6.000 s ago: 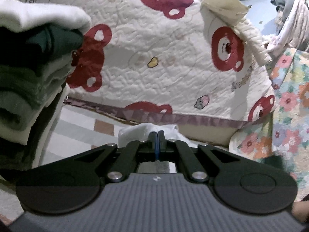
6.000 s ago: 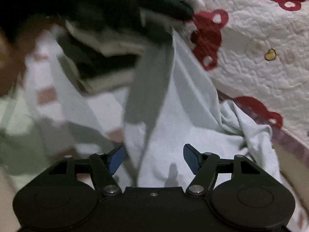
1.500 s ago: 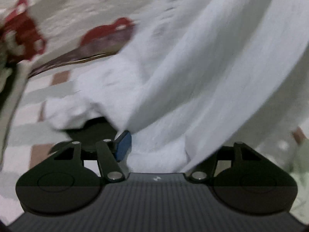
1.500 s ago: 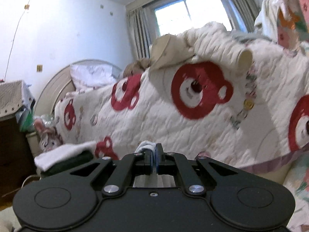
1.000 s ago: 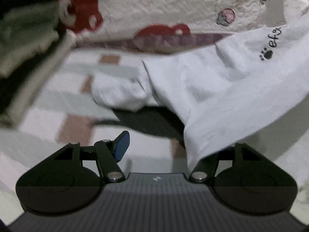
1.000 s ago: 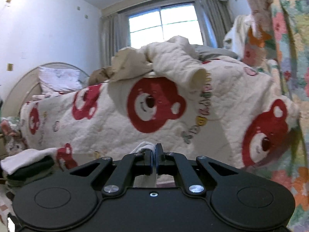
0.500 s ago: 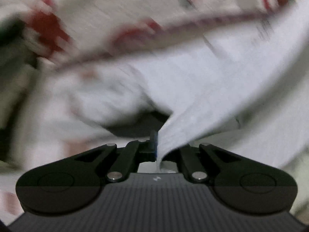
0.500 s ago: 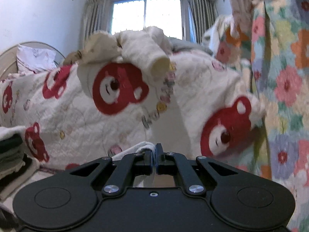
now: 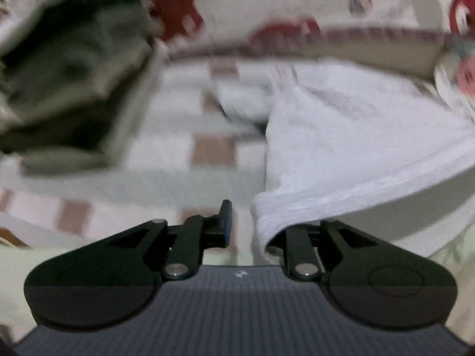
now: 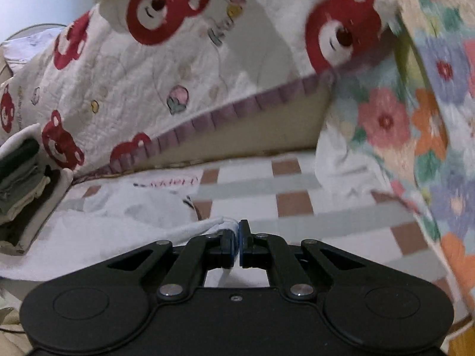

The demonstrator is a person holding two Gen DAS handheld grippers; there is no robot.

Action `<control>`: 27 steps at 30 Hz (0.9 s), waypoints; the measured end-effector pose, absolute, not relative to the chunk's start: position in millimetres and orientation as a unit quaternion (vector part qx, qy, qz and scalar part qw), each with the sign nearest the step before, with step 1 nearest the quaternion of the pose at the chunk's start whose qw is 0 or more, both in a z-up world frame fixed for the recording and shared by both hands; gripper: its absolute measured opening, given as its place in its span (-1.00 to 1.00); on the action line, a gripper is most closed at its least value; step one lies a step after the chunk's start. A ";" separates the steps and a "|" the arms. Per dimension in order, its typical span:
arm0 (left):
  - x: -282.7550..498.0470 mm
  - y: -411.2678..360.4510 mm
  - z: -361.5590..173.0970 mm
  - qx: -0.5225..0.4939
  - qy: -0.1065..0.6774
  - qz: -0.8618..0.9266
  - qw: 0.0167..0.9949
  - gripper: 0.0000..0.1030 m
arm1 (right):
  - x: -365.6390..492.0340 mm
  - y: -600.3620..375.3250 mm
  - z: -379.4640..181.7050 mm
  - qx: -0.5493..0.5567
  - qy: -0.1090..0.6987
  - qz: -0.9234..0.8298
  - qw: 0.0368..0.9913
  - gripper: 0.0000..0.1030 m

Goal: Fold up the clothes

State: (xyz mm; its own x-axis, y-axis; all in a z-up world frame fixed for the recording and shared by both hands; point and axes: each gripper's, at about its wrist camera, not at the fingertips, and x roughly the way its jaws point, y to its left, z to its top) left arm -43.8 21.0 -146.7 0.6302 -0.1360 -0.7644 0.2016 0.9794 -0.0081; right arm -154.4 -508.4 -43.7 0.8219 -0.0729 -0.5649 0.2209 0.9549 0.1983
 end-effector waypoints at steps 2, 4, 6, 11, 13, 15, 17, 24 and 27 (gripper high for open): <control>-40.0 23.5 -162.8 0.003 0.449 -0.103 0.887 -0.64 | -156.0 -506.1 -48.4 0.115 0.295 -0.083 0.945 -0.94; -36.3 26.0 -178.7 -0.032 0.478 -0.112 0.871 -0.64 | -159.6 -504.5 -52.5 0.102 0.301 -0.087 0.944 -0.94; -32.1 25.8 -184.5 -0.037 0.491 -0.119 0.862 -0.62 | -162.8 -508.7 -56.2 0.111 0.307 -0.089 0.941 -0.94; -28.5 7.3 -167.6 0.047 0.486 -0.135 0.862 -0.97 | -164.7 -519.9 -87.8 0.125 0.362 -0.093 0.919 -0.94; -33.6 11.0 -129.1 0.075 0.444 -0.120 0.885 -0.97 | -169.8 -522.3 -93.3 0.142 0.382 -0.082 0.909 -0.94; -44.7 18.3 -81.1 0.081 0.397 -0.107 0.908 -0.97 | -180.9 -521.9 -89.3 0.167 0.396 -0.062 0.901 -0.94; -67.2 25.0 -26.0 0.094 0.339 -0.092 0.931 -0.97 | -199.4 -511.4 -69.3 0.173 0.386 -0.035 0.906 -0.94; -90.7 23.2 -38.0 0.116 0.376 -0.089 0.915 -0.98 | -203.2 -492.0 -91.7 0.218 0.407 0.007 0.887 -0.93; -42.3 9.0 -90.9 0.147 0.423 -0.103 0.888 -0.98 | -140.1 -494.5 -131.1 0.228 0.438 0.018 0.869 -0.93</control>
